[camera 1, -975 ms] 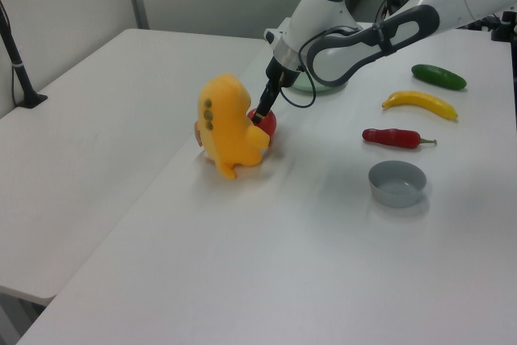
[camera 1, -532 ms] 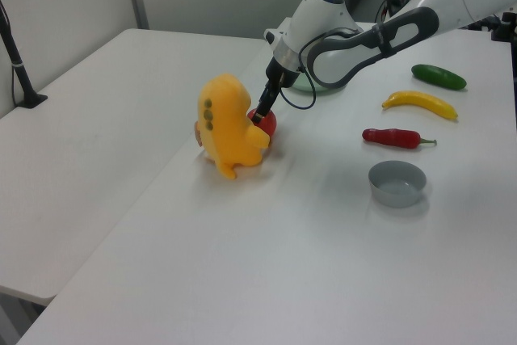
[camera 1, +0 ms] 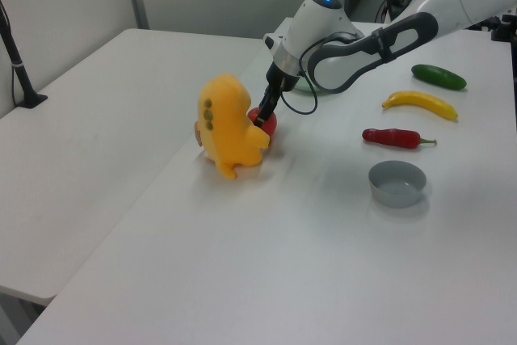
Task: Put the red apple in the bowl
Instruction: 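Lower the gripper around the red apple and close on it, then lift the red apple and carry it toward the grey bowl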
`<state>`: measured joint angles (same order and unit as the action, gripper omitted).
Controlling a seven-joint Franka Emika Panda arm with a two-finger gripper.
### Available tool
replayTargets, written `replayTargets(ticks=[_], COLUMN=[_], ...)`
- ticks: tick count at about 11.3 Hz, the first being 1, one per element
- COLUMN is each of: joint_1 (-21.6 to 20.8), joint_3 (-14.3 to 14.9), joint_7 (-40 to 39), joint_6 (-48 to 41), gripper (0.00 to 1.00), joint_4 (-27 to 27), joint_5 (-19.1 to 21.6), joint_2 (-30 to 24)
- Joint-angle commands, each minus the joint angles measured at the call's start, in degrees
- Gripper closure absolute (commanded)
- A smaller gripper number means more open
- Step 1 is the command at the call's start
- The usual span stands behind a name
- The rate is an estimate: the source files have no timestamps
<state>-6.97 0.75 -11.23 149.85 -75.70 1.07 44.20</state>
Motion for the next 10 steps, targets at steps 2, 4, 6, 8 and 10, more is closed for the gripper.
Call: replayTargets(ticks=[2,4,6,8,10], joint_1=[-0.68,-0.50,0.02,1.25,1.61], joint_3=[0.92,0.92,0.92,0.83,0.83], joint_7=[-0.72,-0.72,-0.63,-0.63,-0.54], joint_6=[1.06,0.89,0.36,-5.05,-12.00], gripper=[0.75,0.79,0.79,0.79,0.79], joint_4=[-1.03,-0.94,-1.82,-2.88,-3.58], joint_5=[-2.30,-2.21,-1.69,-1.51,-1.25], joint_2=[-0.26,-1.04,-4.37,-9.02,-14.29])
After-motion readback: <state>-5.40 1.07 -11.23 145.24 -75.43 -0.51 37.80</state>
